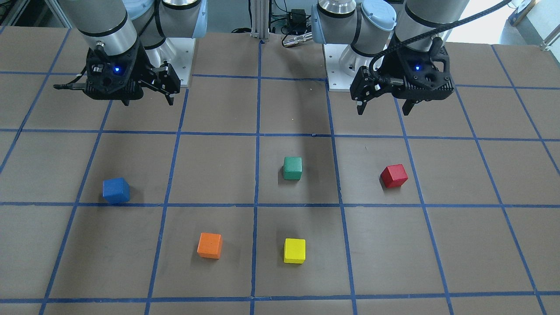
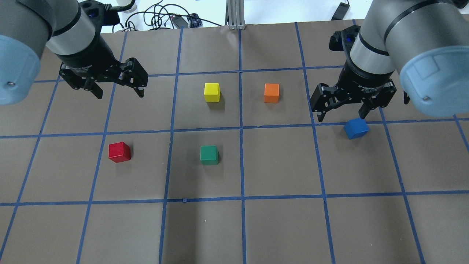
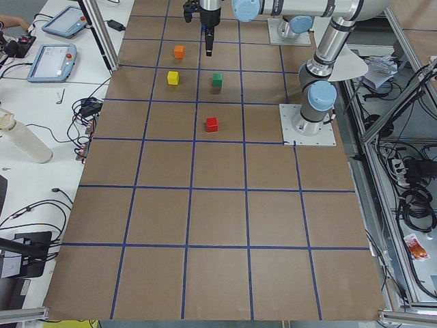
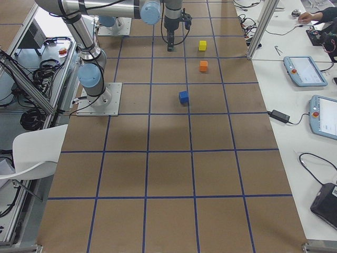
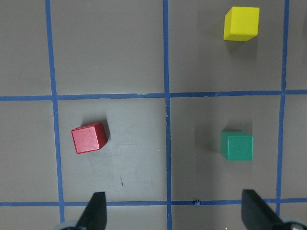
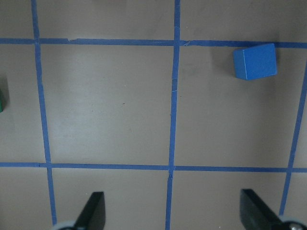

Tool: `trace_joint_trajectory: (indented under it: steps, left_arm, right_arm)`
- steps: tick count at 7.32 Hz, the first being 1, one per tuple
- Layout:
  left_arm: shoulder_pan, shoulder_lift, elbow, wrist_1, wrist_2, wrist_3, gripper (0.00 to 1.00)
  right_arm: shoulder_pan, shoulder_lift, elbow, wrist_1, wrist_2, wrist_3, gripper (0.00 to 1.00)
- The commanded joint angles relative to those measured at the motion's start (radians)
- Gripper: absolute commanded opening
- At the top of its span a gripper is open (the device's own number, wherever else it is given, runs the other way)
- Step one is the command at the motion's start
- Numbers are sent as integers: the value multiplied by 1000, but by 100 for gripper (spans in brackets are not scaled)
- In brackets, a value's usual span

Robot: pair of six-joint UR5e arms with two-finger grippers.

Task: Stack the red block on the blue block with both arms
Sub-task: 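Lower the open left gripper toward the red cube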

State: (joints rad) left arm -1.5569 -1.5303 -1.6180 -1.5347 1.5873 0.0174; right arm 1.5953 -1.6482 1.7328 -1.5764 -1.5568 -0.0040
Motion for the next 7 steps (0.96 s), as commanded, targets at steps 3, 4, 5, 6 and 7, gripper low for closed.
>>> trace_joint_trajectory:
  steps: [3, 4, 5, 6, 7]
  left_arm:
    - [191, -94, -295, 280, -6, 77, 100]
    - [254, -140, -372, 420, -4, 126, 100]
    - [318, -189, -432, 536, -4, 185, 100]
    - [337, -233, -468, 618, -6, 197, 100]
    - [337, -279, -474, 642, -10, 194, 100]
  right_arm:
    - [0, 1, 4, 1, -5, -1, 100]
    - [0, 1, 4, -1, -3, -1, 100]
    - [0, 1, 4, 1, -5, -2, 100]
    - [0, 1, 4, 1, -5, -2, 100]
    - [0, 1, 4, 1, -5, -1, 100]
